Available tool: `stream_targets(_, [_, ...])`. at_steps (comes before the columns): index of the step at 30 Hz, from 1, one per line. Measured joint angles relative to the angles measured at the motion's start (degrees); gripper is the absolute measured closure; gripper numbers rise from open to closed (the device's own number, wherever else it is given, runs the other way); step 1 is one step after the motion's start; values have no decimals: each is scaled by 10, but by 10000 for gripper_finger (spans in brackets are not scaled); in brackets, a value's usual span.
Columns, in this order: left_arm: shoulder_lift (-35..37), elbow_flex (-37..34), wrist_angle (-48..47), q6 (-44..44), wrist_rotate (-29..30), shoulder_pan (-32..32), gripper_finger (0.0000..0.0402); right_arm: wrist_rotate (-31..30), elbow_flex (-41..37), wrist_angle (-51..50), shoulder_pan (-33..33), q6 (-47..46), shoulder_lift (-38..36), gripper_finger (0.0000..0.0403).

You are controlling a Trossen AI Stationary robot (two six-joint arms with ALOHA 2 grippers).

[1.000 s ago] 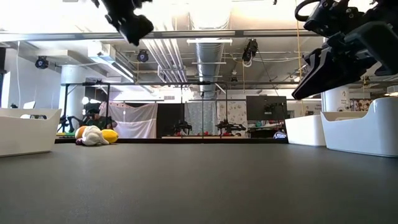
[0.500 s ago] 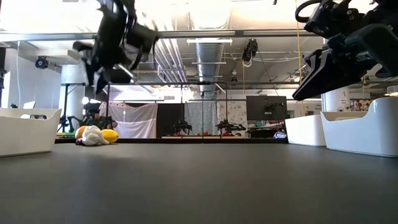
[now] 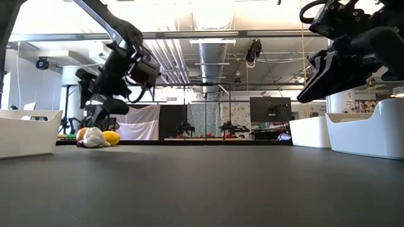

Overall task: Sort produce into baskets
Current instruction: Put the garlic into the top white bin

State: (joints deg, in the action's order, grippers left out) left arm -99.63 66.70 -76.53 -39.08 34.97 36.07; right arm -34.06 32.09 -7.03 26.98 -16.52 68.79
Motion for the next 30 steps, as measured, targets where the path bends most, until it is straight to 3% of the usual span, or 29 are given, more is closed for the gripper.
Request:
stream_targets(11, [-104,64,6,14,-46,5,51,0,0,1,0,0,0,344])
stream_targets(16, [-146,67,6,26,-85,23,51,0,-1,1,0,-4,0,344])
stream_targets(22, [-188,68,6,46,-84,37,52,0,-1,0,0,-15,0,344])
stream_targets(26, [-207,68,-1,50,-78,37,73,0,-2,0,0,-15,0,344])
stream_targets(30, [-211,68,0,52,-80,37,119,1,-2,0,0,-25,0,344])
